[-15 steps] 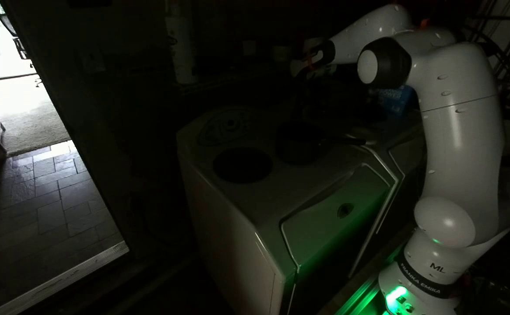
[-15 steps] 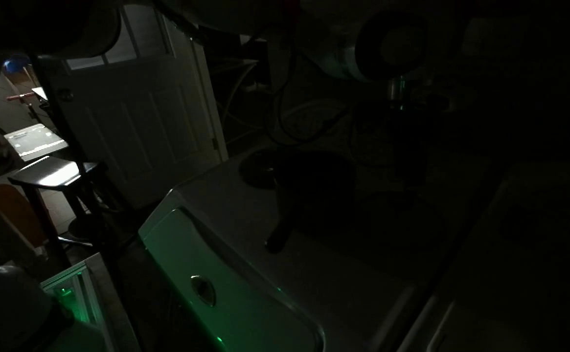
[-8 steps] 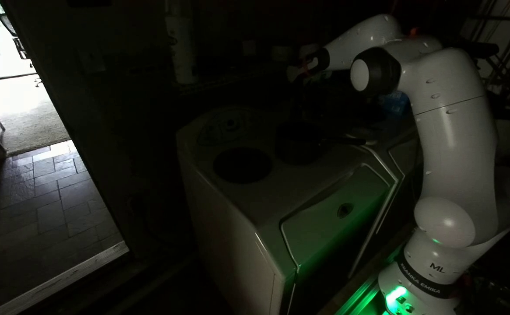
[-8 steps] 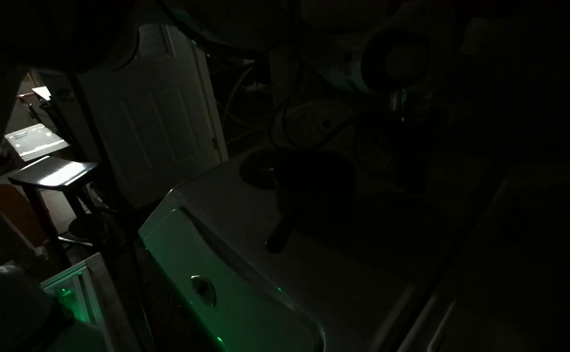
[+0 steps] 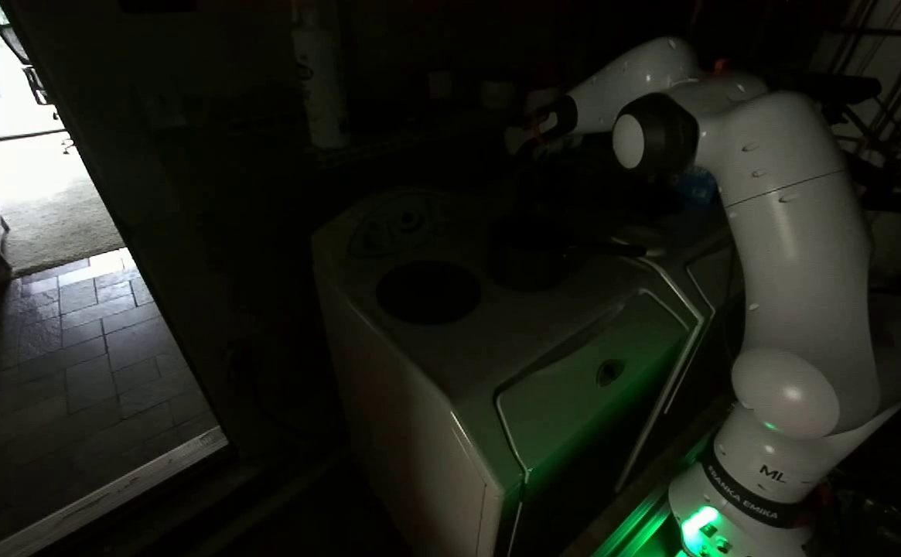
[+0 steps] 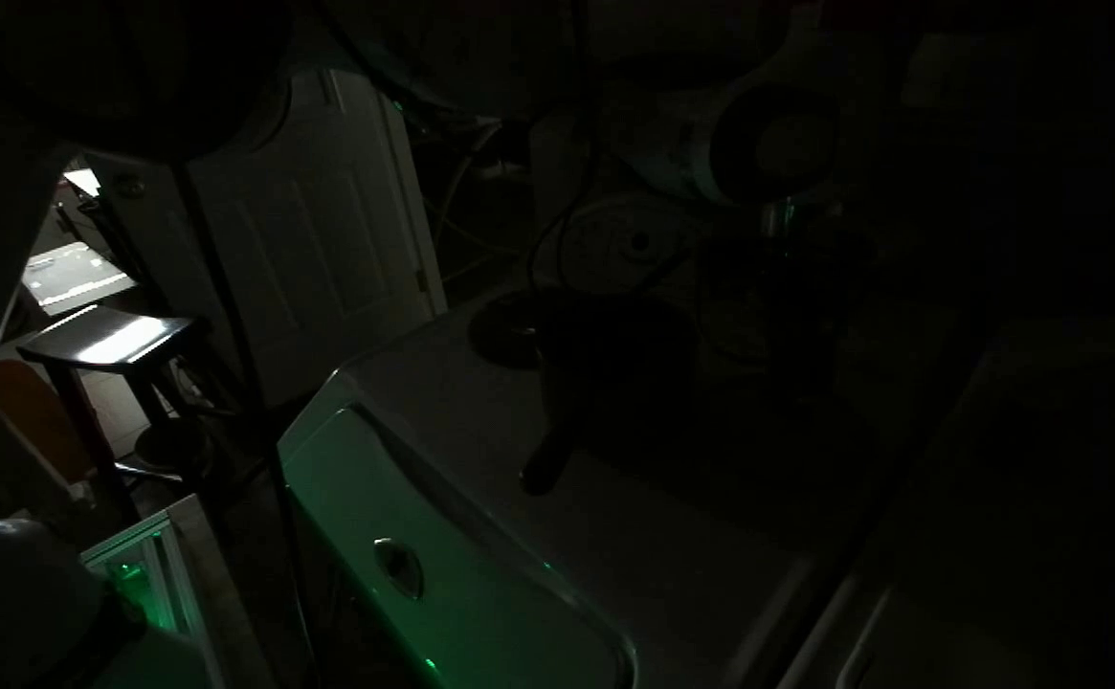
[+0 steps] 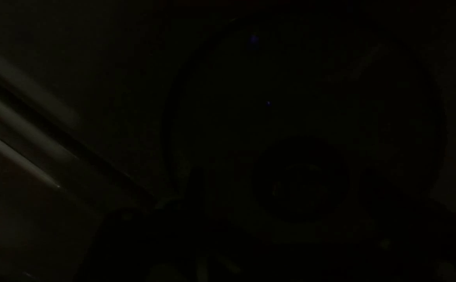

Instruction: Put the glass lid on the pot

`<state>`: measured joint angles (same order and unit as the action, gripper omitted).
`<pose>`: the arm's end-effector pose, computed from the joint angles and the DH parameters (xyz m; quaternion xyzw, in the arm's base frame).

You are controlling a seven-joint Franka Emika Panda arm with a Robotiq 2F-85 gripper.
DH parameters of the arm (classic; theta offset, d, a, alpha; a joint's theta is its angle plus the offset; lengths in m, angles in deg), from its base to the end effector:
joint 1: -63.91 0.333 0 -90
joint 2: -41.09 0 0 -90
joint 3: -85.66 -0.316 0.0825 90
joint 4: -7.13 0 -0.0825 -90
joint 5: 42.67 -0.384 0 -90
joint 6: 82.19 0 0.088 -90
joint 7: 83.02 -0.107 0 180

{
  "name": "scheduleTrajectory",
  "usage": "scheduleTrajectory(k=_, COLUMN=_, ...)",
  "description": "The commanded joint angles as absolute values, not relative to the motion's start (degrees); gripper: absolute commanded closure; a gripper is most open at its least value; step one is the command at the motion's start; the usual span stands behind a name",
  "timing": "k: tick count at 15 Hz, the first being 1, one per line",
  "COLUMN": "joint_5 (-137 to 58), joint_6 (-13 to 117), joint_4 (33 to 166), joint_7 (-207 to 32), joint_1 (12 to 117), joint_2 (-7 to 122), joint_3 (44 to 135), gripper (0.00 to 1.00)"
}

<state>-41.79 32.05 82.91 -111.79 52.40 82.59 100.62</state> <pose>0.6739 -0.2883 0.3138 0.8970 -0.4317 -0.0134 0.0936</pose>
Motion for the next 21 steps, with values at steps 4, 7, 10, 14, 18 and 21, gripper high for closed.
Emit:
scheduleTrajectory(k=4, joint_5=-42.38, joint_6=29.37, joint_4=79.67, joint_7=-110.19, joint_1=51.83, joint_2=84.39, joint_3=100.02, gripper=0.05)
scheduleTrajectory(k=7, joint_5=-42.39, joint_6=29.2, joint_4=79.76, joint_7=-109.9, joint_1=51.89, joint_2=84.31, joint_3=99.85, gripper=0.31)
scheduleTrajectory(k=10, joint_5=-42.33, joint_6=29.24, joint_4=79.9, joint_7=-109.81, joint_1=51.98, joint_2=84.25, joint_3=99.78, gripper=0.53)
scheduleTrajectory(k=14, joint_5=-42.42, joint_6=29.1, joint_4=79.92, joint_7=-109.88, joint_1=51.99, joint_2=84.11, joint_3=99.73, gripper=0.66)
scheduleTrajectory(k=18, joint_5=-42.34, joint_6=29.26, joint_4=81.14, joint_7=-109.96, joint_1=52.28, joint_2=82.34, joint_3=99.82, gripper=0.66)
scheduleTrajectory(k=21, joint_5=-42.11, joint_6=29.87, joint_4=82.67, joint_7=-110.2, joint_1=52.67, joint_2=80.59, joint_3=100.0, gripper=0.66)
